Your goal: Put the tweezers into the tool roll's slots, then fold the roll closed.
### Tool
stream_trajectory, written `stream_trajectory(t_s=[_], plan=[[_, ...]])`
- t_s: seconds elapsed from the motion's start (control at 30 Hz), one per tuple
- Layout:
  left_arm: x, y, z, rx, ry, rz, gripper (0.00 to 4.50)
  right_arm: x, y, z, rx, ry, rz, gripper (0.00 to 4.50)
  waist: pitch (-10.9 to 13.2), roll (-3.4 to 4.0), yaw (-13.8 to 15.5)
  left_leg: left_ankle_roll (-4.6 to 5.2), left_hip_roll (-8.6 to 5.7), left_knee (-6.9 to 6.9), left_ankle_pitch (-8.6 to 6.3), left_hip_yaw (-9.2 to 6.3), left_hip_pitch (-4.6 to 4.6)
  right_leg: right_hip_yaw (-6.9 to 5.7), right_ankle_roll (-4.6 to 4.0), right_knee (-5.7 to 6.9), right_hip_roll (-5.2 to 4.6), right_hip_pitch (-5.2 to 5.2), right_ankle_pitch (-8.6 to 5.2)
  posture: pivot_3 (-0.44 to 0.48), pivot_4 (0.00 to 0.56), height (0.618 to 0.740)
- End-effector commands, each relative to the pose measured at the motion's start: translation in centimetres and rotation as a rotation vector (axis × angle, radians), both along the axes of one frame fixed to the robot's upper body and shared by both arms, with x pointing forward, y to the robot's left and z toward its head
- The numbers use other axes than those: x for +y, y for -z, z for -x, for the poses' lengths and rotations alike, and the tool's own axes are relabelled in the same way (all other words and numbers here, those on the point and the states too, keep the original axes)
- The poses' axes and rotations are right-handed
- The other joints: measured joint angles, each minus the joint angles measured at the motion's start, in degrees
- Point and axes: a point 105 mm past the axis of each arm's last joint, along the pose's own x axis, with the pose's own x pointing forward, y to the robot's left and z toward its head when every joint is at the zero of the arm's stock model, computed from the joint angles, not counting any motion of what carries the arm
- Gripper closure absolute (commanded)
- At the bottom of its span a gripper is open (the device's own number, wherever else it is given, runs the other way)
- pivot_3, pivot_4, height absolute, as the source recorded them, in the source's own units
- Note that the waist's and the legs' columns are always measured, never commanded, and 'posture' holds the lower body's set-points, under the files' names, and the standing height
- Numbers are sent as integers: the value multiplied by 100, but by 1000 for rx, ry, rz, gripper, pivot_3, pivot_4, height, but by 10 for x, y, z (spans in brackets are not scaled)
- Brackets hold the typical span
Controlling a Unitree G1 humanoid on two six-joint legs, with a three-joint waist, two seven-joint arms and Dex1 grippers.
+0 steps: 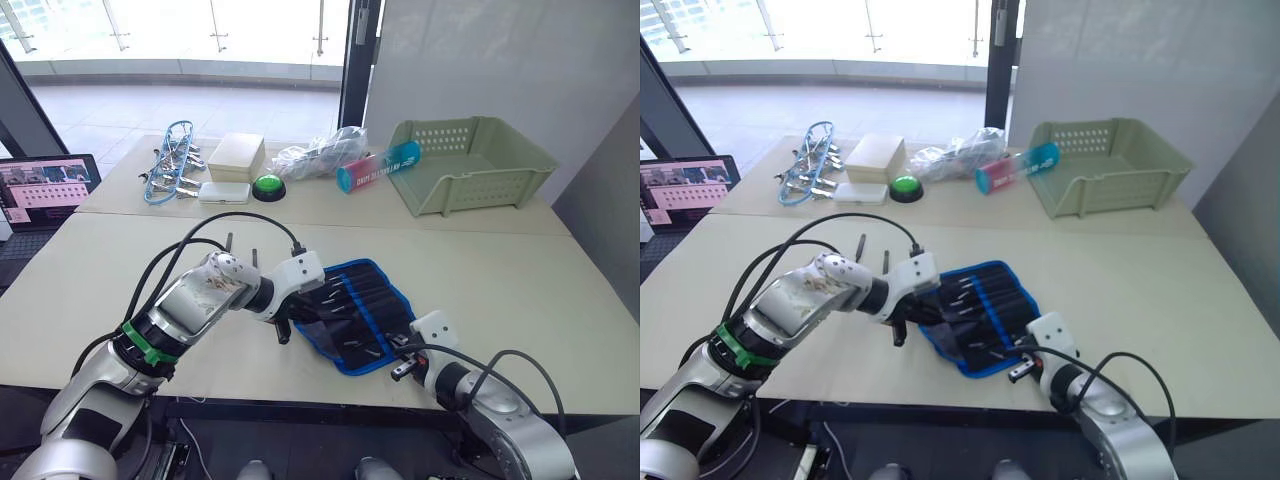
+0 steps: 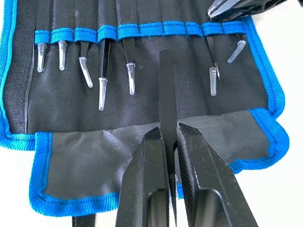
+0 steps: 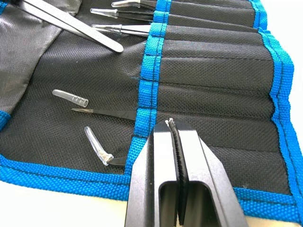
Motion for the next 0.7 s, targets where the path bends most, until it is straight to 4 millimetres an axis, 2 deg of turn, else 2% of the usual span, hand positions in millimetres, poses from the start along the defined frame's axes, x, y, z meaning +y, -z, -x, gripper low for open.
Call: stream_trajectory(t_s=[0.03,0.33,0.47,0.7], plan=[[-5,-3,-6,-45,-7,-22,4463,-17,25,3,97,83,48,4500,0,0,0,0,0,0,0,0,0,0,0,0,0,0,0,0,150,740],[-31,8,-4,-59,40,-16,4463,-15,27,5,101,87,43,4500,1,-1,41,0,0,2,0,1,-2,1,0,0,0,0,1,0,150,740],[-42,15,-15,-108,26,-22,4463,-14,26,5,102,85,42,4500,0,-2,76,0,-1,4,0,1,-1,1,0,-3,0,3,1,0,150,740],[-76,25,-25,-150,0,106,4463,-13,26,6,105,82,41,4500,0,-3,92,0,-2,7,0,1,-3,2,2,-5,-1,4,2,0,150,740]])
